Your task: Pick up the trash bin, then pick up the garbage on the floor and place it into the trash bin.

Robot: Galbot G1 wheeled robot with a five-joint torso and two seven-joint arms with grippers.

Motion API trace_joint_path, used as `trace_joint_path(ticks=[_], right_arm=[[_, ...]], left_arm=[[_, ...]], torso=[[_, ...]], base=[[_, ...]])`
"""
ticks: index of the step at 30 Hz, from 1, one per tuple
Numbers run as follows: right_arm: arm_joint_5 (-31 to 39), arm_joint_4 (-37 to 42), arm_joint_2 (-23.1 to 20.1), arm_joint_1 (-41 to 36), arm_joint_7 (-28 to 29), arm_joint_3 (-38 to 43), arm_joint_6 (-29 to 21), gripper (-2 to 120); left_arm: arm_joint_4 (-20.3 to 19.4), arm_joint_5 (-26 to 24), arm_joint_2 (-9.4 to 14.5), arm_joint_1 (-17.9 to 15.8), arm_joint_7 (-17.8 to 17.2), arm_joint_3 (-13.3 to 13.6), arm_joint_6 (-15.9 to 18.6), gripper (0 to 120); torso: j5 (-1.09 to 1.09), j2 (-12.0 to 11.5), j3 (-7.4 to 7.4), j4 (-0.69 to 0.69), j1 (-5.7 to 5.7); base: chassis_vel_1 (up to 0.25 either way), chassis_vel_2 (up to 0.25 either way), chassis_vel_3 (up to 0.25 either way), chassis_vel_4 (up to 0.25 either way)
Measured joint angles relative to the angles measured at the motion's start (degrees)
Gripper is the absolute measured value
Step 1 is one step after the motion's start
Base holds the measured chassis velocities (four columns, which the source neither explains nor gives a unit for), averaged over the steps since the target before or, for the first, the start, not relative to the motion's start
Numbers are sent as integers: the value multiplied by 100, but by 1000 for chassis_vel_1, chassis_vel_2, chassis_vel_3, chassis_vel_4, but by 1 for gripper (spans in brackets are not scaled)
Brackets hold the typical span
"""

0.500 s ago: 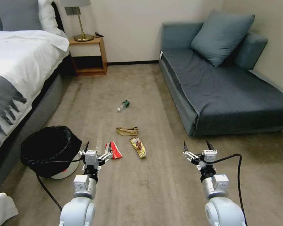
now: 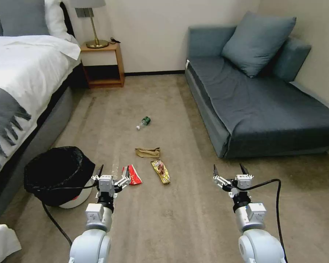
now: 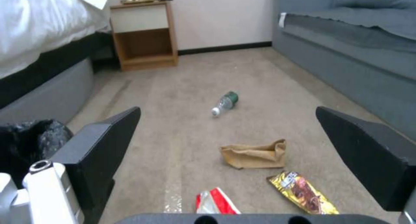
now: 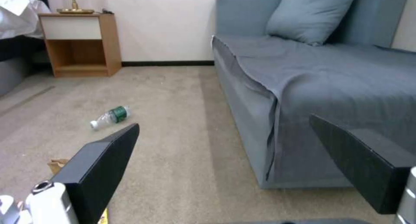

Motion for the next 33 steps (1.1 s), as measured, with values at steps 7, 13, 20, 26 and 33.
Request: trace_joint_path(ticks=[7,13,20,26,33], right_arm=[[0,0,0,0,0,0,0,100],[-26,-2,-3,20,3,-21,41,100],[-574,-74,-48,414,-55,-434,854,100],[-576,-142,-47,464,-95,-541,958,100],[-561,-194,-78,465,-102,-541,924,100]], left_arm=[[0,0,0,0,0,0,0,100],[0,-9,8,-2,-1,-2,0,100],[-70,-708,757,-376,-274,-557,-336,100],[-109,-1223,1393,-614,-434,-931,-588,100],[-70,-1221,1393,-532,-305,-858,-597,100]], torso=[[0,0,0,0,0],[0,0,0,-1,0],[0,0,0,2,0],[-3,0,0,0,0],[-2,0,0,0,0]], base=[[0,0,0,0],[0,0,0,0],[0,0,0,0],[0,0,0,0],[0,0,0,0]])
